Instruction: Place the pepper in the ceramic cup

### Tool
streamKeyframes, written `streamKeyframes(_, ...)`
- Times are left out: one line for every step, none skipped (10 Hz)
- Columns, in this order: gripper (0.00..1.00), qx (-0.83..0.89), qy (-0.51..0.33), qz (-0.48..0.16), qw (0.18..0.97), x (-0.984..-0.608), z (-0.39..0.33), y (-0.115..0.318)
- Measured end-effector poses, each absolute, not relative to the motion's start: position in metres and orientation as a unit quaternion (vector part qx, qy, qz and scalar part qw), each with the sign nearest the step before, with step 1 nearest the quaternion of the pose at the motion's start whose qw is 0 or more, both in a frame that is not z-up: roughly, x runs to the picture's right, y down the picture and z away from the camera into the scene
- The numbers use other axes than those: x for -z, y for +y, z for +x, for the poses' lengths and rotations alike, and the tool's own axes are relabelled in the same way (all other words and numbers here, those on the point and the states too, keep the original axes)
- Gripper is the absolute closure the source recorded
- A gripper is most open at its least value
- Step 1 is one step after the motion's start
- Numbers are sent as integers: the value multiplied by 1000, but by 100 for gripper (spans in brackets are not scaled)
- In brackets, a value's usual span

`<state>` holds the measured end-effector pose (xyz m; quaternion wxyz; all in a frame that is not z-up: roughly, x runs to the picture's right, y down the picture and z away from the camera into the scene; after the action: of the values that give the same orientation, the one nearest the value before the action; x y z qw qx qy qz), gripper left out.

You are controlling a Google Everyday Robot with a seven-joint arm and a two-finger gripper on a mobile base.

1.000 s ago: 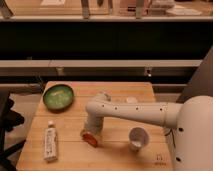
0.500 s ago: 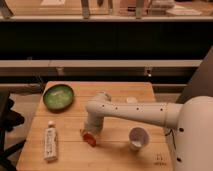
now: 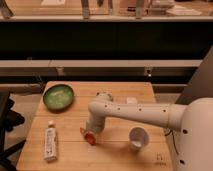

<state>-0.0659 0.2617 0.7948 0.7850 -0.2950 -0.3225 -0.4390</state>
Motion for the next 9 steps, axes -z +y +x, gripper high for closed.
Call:
streamKeyframes(100, 440, -323, -295, 785, -795, -66, 262)
streamKeyframes(100, 440, -323, -295, 784, -795, -67, 262)
streamKeyframes(100, 440, -323, -295, 784, -795, -67, 262)
streamKeyframes(100, 440, -323, -295, 785, -795, -67, 262)
streamKeyframes(100, 440, -323, -295, 784, -795, -67, 262)
streamKeyframes(100, 439, -320, -294, 787, -795, -67, 261)
streamKeyframes(100, 439, -319, -292, 788, -794, -68, 259)
streamKeyframes(100, 439, -319, -292, 787, -794, -68, 259)
streamKeyframes(100, 439, -317, -292, 788, -794, -68, 258)
